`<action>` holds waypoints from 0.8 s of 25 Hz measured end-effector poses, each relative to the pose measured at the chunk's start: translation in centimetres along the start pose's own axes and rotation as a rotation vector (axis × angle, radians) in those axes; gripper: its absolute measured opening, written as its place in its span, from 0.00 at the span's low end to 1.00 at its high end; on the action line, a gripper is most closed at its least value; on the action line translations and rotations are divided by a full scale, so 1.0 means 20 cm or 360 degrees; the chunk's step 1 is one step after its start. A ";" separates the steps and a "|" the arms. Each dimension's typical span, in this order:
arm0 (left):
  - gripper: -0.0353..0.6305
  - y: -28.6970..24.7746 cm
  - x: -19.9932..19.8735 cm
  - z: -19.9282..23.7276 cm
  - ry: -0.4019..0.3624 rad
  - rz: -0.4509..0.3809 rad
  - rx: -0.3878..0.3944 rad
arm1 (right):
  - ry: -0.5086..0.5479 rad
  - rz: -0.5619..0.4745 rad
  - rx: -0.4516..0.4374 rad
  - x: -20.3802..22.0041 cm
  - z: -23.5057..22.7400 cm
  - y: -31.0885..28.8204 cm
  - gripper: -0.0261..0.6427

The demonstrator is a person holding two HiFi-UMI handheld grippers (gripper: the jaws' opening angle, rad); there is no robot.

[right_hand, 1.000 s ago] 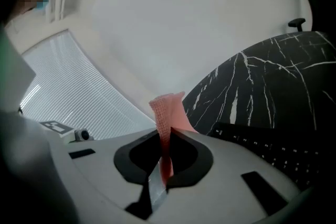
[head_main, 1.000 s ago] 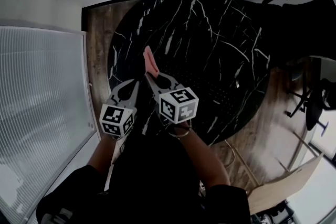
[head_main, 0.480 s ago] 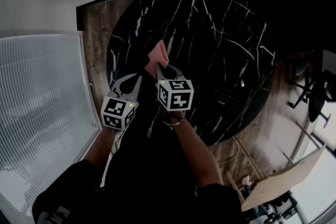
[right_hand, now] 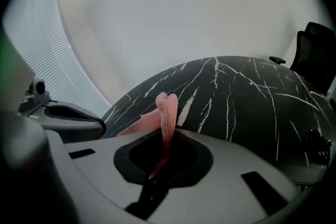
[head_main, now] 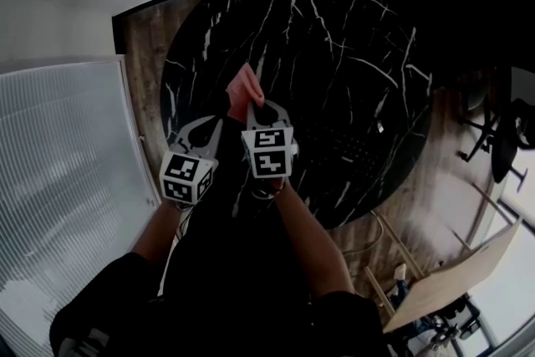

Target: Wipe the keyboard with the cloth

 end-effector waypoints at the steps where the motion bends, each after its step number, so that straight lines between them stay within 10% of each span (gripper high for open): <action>1: 0.05 -0.01 0.00 0.00 0.0003 -0.0001 -0.0002 | 0.0006 -0.0004 0.0001 0.00 0.00 0.00 0.05; 20: 0.05 -0.13 0.00 -0.21 -0.0039 0.0042 0.0036 | -0.0023 0.0019 0.0065 0.12 -0.22 0.13 0.05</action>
Point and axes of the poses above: the fingertips, and each gripper's own axes: y backward along the fingers, z to its left, x out of its underside, the point moved 1 cm from there along y, backward along the fingers, and after that the axes turned 13 degrees about x, right-handed, at the moved point
